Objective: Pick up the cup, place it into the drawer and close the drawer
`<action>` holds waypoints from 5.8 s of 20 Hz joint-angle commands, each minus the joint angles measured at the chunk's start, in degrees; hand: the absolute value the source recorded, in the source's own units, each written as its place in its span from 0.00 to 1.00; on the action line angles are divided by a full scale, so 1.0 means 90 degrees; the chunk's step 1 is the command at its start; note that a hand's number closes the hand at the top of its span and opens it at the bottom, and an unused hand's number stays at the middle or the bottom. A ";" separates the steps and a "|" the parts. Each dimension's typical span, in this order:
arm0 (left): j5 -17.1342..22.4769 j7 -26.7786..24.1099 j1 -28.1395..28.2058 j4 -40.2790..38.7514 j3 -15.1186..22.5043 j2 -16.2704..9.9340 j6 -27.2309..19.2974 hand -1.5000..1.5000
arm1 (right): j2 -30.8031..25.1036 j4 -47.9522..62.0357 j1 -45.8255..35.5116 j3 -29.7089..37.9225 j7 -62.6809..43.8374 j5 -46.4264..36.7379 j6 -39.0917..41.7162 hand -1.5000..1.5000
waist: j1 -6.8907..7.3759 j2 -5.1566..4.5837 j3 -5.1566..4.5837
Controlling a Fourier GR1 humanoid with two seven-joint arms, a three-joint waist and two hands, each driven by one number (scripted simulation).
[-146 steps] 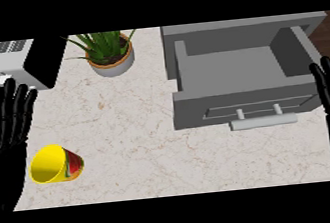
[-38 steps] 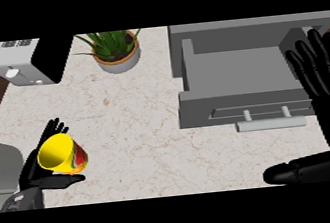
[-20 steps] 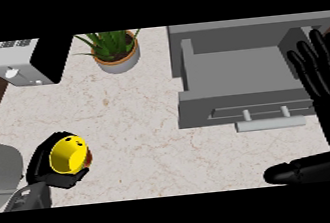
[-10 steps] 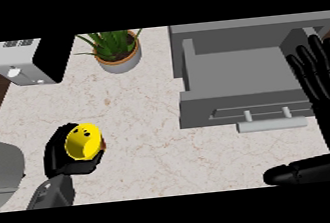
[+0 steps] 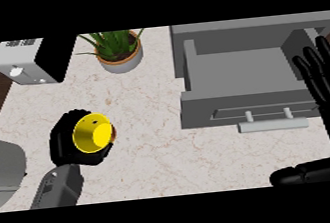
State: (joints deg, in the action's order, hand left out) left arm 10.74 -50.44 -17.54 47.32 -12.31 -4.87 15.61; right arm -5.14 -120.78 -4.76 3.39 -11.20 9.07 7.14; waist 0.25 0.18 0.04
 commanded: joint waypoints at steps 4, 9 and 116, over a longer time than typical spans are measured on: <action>0.0245 0.1758 0.0083 0.2387 0.0635 0.0394 -0.0276 1.00 | 0.0018 0.0135 0.0402 0.0039 0.0323 0.0063 0.0208 0.00 | 0.0022 0.0017 0.0006; 0.0498 0.3026 0.0025 0.3591 0.0909 0.0530 -0.0715 1.00 | -0.0117 -0.0008 0.0071 0.0237 0.0072 0.0190 0.0144 0.00 | -0.0014 -0.0004 -0.0001; 0.4063 0.3665 -0.1311 0.3461 0.3483 -0.2413 -0.3912 0.00 | -0.1307 0.1083 0.0008 -0.0467 0.0983 -0.2131 0.1589 1.00 | 0.0087 -0.0012 -0.0004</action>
State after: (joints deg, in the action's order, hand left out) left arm 47.08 -17.94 -34.15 74.64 21.02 -24.28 -21.04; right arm -15.62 -114.68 -2.56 0.76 -5.52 -3.71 21.29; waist 1.39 0.29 0.00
